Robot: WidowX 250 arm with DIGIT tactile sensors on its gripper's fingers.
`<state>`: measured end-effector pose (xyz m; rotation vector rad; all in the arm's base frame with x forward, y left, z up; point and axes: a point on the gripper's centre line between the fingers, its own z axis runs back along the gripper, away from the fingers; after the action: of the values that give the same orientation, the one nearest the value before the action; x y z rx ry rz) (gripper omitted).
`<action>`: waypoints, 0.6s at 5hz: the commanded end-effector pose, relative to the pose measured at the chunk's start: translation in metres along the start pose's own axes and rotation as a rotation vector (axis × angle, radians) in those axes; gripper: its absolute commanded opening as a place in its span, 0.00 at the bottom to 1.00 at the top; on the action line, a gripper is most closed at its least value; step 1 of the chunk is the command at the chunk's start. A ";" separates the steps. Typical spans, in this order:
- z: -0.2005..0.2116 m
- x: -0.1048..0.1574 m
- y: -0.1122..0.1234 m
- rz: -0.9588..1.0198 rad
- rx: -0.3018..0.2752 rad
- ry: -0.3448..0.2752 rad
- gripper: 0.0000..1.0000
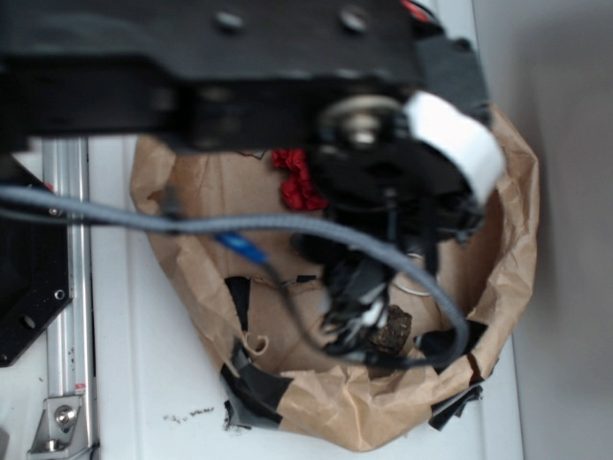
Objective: Grab the rock.
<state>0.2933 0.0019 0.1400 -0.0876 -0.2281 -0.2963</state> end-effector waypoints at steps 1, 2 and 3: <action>-0.046 0.005 -0.032 -0.431 -0.004 0.006 1.00; -0.081 -0.007 -0.040 -0.485 0.031 0.074 1.00; -0.087 -0.005 -0.057 -0.554 0.019 0.061 1.00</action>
<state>0.2896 -0.0474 0.0480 -0.0079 -0.1568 -0.8036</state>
